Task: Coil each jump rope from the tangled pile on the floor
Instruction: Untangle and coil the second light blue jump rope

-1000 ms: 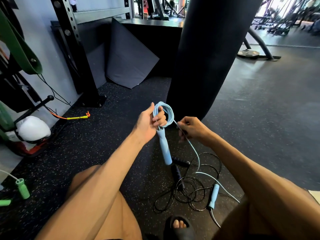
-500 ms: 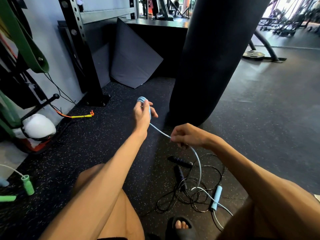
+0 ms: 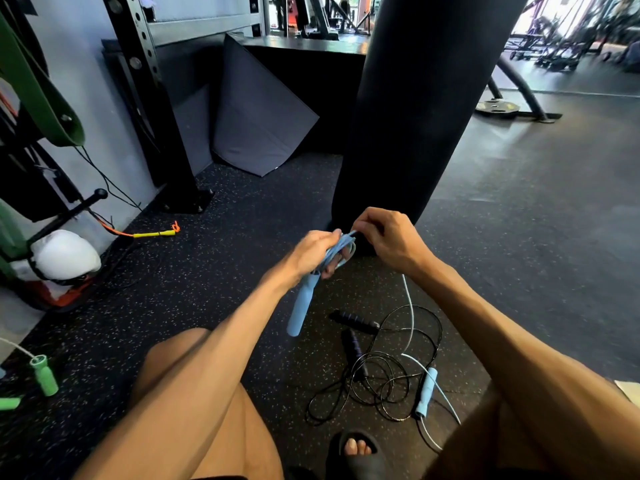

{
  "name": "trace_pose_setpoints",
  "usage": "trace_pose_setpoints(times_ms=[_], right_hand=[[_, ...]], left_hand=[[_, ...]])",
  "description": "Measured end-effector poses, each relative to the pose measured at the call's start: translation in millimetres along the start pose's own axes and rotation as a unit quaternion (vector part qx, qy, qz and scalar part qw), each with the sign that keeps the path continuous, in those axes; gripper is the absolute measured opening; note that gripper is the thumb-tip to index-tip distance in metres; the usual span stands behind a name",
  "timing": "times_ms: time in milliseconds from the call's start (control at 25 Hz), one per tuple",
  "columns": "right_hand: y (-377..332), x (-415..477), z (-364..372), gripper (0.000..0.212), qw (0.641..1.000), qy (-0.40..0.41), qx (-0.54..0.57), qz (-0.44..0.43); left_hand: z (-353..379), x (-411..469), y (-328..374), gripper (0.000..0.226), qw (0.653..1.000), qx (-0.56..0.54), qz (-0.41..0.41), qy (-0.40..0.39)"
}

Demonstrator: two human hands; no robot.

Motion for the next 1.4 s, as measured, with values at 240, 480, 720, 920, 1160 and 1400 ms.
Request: trace_pose_setpoints(times_ms=[240,480,720,920,1160,1400], right_hand=[[18.6,0.3,-2.7,0.023,0.995,-0.013,0.08,0.065],[17.1,-9.6,11.7,0.024,0.936,-0.11,0.251,0.223],[8.3,-26.2,20.8,0.011,0.859,-0.251,0.294,0.335],[-3.1,-33.1,25.3,0.016,0.869,-0.33,0.213,0.302],[-13.0,-20.1,24.4,0.01,0.953,-0.249,0.114,0.132],[-12.7,-20.4,19.5,0.019,0.947,-0.273,0.074,0.148]], left_hand=[[10.4,-6.7,8.4,0.044,0.957,-0.223,-0.078,-0.167],[3.9,-6.2,17.3,0.035,0.89,-0.419,-0.065,-0.166],[-12.6,3.2,21.0,0.034,0.868,-0.496,-0.024,0.032],[-24.4,11.9,13.5,0.028,0.896,-0.394,0.015,0.204],[-22.4,10.0,4.9,0.023,0.957,-0.044,0.088,0.272],[-21.4,6.5,5.5,0.024,0.953,0.079,0.113,0.268]])
Point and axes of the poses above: each hand's wrist, its own x-axis towards the middle knuckle, its own z-axis out of the palm, y = z × x, the point moved 2 cm from there along x, towards the middle knuckle, and after that the axes turned 5 degrees about y, right-handed, at the moved point
